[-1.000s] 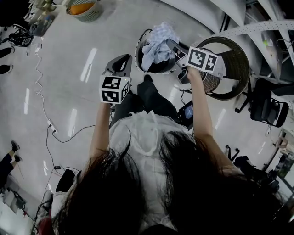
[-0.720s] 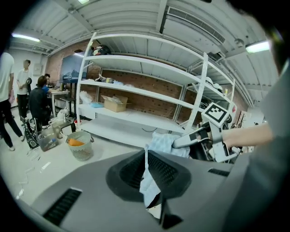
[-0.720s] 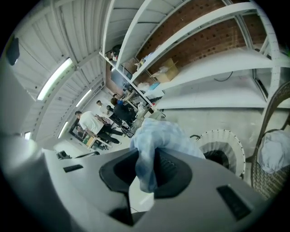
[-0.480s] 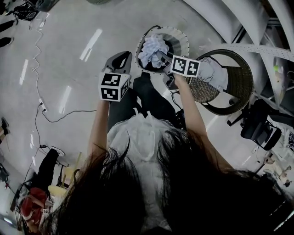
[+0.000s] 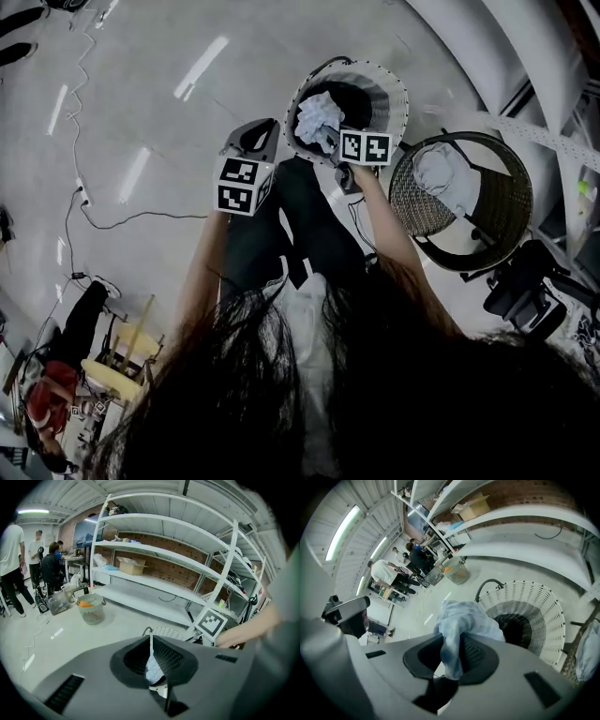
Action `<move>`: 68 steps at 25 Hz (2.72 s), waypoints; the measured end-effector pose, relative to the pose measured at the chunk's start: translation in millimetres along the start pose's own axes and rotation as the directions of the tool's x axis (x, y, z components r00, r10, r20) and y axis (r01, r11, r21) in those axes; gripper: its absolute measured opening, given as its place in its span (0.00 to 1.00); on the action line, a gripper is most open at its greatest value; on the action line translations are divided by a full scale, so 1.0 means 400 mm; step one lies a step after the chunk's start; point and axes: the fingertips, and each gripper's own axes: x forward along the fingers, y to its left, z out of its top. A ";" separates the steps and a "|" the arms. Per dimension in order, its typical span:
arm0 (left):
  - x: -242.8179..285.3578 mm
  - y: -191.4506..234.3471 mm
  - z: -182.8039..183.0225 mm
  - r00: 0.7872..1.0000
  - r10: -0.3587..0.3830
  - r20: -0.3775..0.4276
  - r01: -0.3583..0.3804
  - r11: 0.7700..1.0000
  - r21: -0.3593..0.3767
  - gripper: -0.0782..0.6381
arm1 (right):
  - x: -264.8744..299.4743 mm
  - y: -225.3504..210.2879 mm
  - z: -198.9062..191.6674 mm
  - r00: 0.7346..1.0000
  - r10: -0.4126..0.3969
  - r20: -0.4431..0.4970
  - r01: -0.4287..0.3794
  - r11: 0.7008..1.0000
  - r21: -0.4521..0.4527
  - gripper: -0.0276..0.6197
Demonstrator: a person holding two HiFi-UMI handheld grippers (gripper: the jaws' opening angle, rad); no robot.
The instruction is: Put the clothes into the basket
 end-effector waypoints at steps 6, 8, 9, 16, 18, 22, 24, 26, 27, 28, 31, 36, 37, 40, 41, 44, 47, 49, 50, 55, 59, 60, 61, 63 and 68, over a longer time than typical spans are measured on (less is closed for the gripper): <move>0.092 0.014 -0.084 0.997 -0.005 -0.073 0.004 1.000 -0.009 0.15 | 0.127 -0.087 -0.019 0.996 -0.043 -0.084 0.039 0.998 -0.041 0.17; 0.126 0.025 -0.109 0.995 -0.012 -0.100 0.011 1.000 -0.006 0.15 | 0.161 -0.119 -0.021 0.992 -0.064 -0.105 0.059 0.997 -0.051 0.17; 0.141 0.031 -0.120 0.994 -0.015 -0.112 0.014 1.000 -0.006 0.15 | 0.175 -0.135 -0.021 0.991 -0.074 -0.112 0.069 0.996 -0.053 0.17; 0.193 0.048 -0.149 0.988 -0.031 -0.151 0.028 0.999 -0.024 0.15 | 0.231 -0.201 -0.012 0.986 -0.092 -0.136 0.087 0.995 -0.039 0.36; 0.205 0.047 -0.154 0.987 -0.035 -0.156 0.032 0.999 -0.026 0.15 | 0.235 -0.213 -0.006 0.985 -0.095 -0.141 0.089 0.995 -0.048 0.45; 0.213 0.044 -0.164 0.985 -0.041 -0.169 0.036 0.999 -0.029 0.15 | 0.240 -0.203 0.012 0.989 -0.079 -0.124 0.073 0.996 -0.054 0.45; 0.211 0.039 -0.166 0.984 -0.045 -0.172 0.041 0.999 -0.027 0.15 | 0.241 -0.192 0.013 0.990 -0.071 -0.123 0.065 0.996 -0.055 0.45; 0.211 0.036 -0.168 0.984 -0.049 -0.174 0.045 0.999 -0.024 0.15 | 0.242 -0.185 0.013 0.990 -0.069 -0.123 0.062 0.996 -0.061 0.45; 0.210 0.036 -0.169 0.983 -0.049 -0.174 0.046 0.999 -0.021 0.15 | 0.244 -0.181 0.013 0.990 -0.067 -0.121 0.060 0.996 -0.062 0.45; 0.209 0.037 -0.170 0.983 -0.049 -0.175 0.046 0.999 -0.019 0.15 | 0.245 -0.177 0.014 0.991 -0.063 -0.117 0.056 0.997 -0.062 0.45; 0.201 0.043 -0.174 0.983 -0.048 -0.175 0.046 0.999 -0.017 0.15 | 0.247 -0.163 0.015 0.994 -0.048 -0.097 0.044 0.998 -0.044 0.45; 0.178 0.043 -0.171 0.984 -0.051 -0.171 0.051 0.999 0.000 0.15 | 0.212 -0.141 0.032 0.999 -0.030 -0.033 0.029 0.999 -0.019 0.45; 0.172 0.042 -0.167 0.984 -0.052 -0.168 0.054 0.999 0.006 0.15 | 0.198 -0.132 0.039 1.000 -0.022 -0.015 0.021 0.999 -0.027 0.45; 0.151 0.039 -0.147 0.987 -0.063 -0.151 0.067 0.997 0.023 0.15 | 0.140 -0.101 0.068 0.999 -0.006 0.048 0.009 0.998 -0.060 0.45; 0.141 0.037 -0.140 0.987 -0.066 -0.144 0.071 0.997 0.028 0.15 | 0.117 -0.089 0.077 0.997 -0.004 0.071 0.009 0.998 -0.065 0.45; 0.099 0.019 -0.118 0.989 -0.072 -0.129 0.077 0.996 0.034 0.15 | 0.042 -0.046 0.092 0.989 0.003 0.148 0.004 0.999 -0.048 0.45; 0.058 -0.012 -0.079 0.991 -0.095 -0.098 0.097 0.995 0.024 0.15 | -0.038 0.012 0.113 0.971 0.022 0.240 -0.020 1.000 -0.012 0.45; 0.039 -0.027 -0.037 0.991 -0.116 -0.064 0.118 0.992 0.037 0.15 | -0.082 0.049 0.139 0.953 0.028 0.300 -0.030 1.000 0.002 0.44; 0.026 -0.035 -0.019 0.991 -0.126 -0.049 0.128 0.991 0.047 0.15 | -0.104 0.069 0.147 0.946 0.029 0.324 -0.034 0.999 0.009 0.44; -0.058 -0.082 0.061 0.982 -0.188 0.027 0.185 0.980 0.079 0.15 | -0.214 0.181 0.152 0.907 0.060 0.417 -0.073 0.997 0.017 0.44; -0.129 -0.104 0.099 0.970 -0.233 0.070 0.225 0.969 0.103 0.15 | -0.313 0.244 0.153 0.852 0.025 0.524 -0.058 0.997 0.047 0.33; -0.147 -0.106 0.103 0.968 -0.239 0.072 0.230 0.966 0.117 0.15 | -0.335 0.263 0.150 0.840 0.024 0.542 -0.061 0.997 0.051 0.32; -0.165 -0.109 0.105 0.967 -0.245 0.073 0.235 0.963 0.130 0.15 | -0.354 0.283 0.144 0.832 0.026 0.555 -0.065 0.997 0.050 0.31; -0.203 -0.114 0.107 0.963 -0.259 0.076 0.246 0.958 0.146 0.15 | -0.389 0.324 0.127 0.820 0.026 0.572 -0.061 0.997 0.041 0.31; -0.280 -0.127 0.102 0.950 -0.301 0.086 0.284 0.944 0.170 0.15 | -0.458 0.407 0.074 0.788 0.003 0.616 -0.032 0.999 0.036 0.28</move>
